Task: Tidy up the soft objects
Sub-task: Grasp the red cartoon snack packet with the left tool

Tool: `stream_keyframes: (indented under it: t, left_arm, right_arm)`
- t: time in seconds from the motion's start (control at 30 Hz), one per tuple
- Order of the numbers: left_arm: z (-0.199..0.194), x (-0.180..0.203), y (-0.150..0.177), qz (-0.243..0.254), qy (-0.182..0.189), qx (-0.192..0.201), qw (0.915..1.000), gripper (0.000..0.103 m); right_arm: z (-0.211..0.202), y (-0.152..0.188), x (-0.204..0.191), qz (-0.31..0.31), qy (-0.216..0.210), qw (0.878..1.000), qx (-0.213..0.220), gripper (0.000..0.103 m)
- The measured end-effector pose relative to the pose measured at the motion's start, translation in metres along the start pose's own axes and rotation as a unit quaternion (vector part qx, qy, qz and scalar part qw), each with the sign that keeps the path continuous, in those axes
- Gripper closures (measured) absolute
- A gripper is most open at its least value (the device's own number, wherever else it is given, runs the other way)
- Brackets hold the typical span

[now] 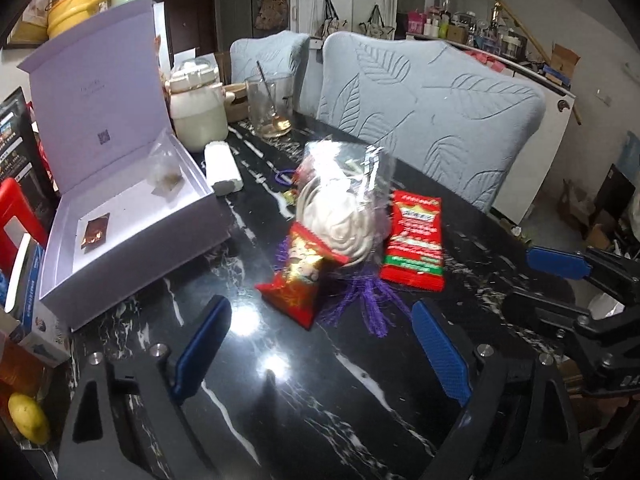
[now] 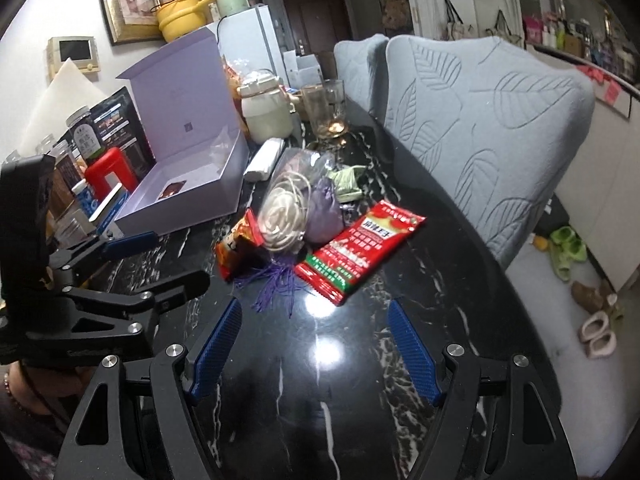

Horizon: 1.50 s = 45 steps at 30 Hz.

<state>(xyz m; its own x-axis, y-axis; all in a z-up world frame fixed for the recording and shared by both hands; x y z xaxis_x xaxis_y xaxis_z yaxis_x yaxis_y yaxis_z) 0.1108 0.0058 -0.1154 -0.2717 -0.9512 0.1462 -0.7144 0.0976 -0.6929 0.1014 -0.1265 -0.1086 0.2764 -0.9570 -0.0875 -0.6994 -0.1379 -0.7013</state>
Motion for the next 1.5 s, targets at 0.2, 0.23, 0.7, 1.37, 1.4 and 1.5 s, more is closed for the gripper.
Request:
stream_keyframes:
  t: [0.2,0.23,0.7,1.37,1.4,1.5]
  left_arm:
    - [0.019,-0.013,-0.006,0.007,0.002,-0.011,0.9999,0.018]
    - [0.021,-0.014,-0.007,0.009,0.005,-0.011,0.9999,0.018]
    - [0.070,-0.027,-0.015,-0.021,0.050,-0.045,0.9975,0.058]
    - [0.013,-0.042,-0.004,-0.079,0.041,-0.007,0.9960,0.070]
    - [0.012,-0.044,-0.003,-0.080,0.039,-0.006,0.9960,0.070]
    - [0.018,-0.050,0.000,-0.082,0.036,-0.008,0.9959,0.070]
  right_arm:
    - [0.019,0.001,-0.002,0.001,-0.011,1.000,-0.022,0.027]
    - [0.021,0.001,-0.002,0.001,-0.012,1.000,-0.025,0.027]
    - [0.036,0.002,0.012,0.012,0.001,0.999,-0.046,0.027]
    - [0.067,-0.019,-0.005,0.005,-0.021,0.999,-0.041,0.027]
    - [0.069,-0.023,-0.010,0.000,-0.025,0.999,-0.037,0.027]
    - [0.081,-0.034,-0.025,-0.018,-0.033,0.999,-0.030,0.027]
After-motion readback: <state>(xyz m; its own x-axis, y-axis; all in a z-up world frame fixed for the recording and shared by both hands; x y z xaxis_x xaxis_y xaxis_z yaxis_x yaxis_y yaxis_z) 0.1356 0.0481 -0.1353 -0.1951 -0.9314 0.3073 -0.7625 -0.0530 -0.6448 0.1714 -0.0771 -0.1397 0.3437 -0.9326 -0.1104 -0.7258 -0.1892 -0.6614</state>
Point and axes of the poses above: each gripper's, at about its wrist camera, not at the fingertips, and z roughly the way its jaws point, x to its right, y to its underside, the point moved 9 cm from there along z, roughly the way its jaws point, and after that the axes turned 10 degrees about y, right-handed, at the moved point
